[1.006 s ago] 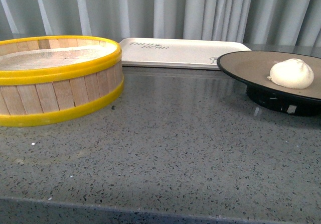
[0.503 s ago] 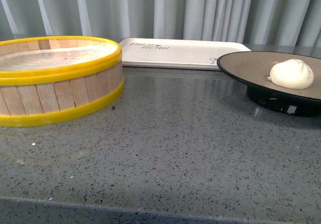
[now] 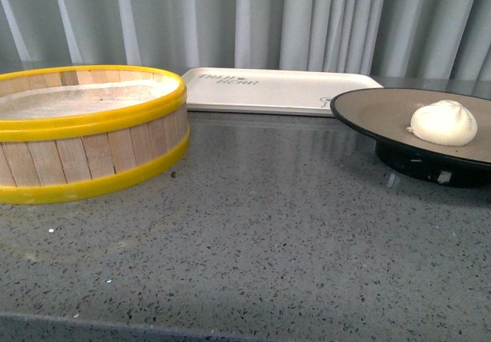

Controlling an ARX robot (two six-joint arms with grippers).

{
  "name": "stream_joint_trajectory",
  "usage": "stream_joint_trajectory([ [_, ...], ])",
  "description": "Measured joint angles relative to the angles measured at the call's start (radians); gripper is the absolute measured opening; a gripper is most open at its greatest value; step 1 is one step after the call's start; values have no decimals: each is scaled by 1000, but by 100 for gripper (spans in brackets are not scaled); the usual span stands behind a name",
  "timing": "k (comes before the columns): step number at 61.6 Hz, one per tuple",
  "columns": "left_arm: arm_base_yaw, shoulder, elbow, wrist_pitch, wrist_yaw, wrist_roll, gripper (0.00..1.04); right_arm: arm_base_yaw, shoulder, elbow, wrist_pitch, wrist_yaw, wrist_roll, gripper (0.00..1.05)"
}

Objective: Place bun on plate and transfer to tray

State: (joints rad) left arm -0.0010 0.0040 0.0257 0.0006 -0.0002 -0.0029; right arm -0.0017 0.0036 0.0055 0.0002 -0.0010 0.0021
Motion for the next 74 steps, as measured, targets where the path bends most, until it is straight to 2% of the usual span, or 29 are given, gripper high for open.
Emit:
stream_joint_trajectory([
  [14,0,0,0,0,0,0,66,0,0,0,0,0,0,96],
  [16,0,0,0,0,0,0,75,0,0,0,0,2,0,96],
  [22,0,0,0,0,-2,0,93,58,119,40,76,325,-28,96],
  [25,0,0,0,0,-1,0,99,32,192,82,124,365,-18,96],
  [28,0,0,0,0,1,1,99,-18,263,124,173,338,1,96],
  [34,0,0,0,0,0,0,98,-190,482,240,309,167,130,96],
  [37,0,0,0,0,0,0,98,-231,555,274,328,126,176,96],
  [41,0,0,0,0,0,0,98,-294,701,338,348,37,305,96],
  [45,0,0,0,0,0,0,98,-326,819,392,342,-10,443,96],
  [52,0,0,0,0,0,0,98,-342,952,474,301,-83,634,96],
  [59,0,0,0,0,0,0,98,-322,1023,531,253,-164,813,96],
  [66,0,0,0,0,0,0,98,-287,1070,554,237,-236,929,96],
  [74,0,0,0,0,0,0,98,-279,1148,573,242,-286,971,96],
])
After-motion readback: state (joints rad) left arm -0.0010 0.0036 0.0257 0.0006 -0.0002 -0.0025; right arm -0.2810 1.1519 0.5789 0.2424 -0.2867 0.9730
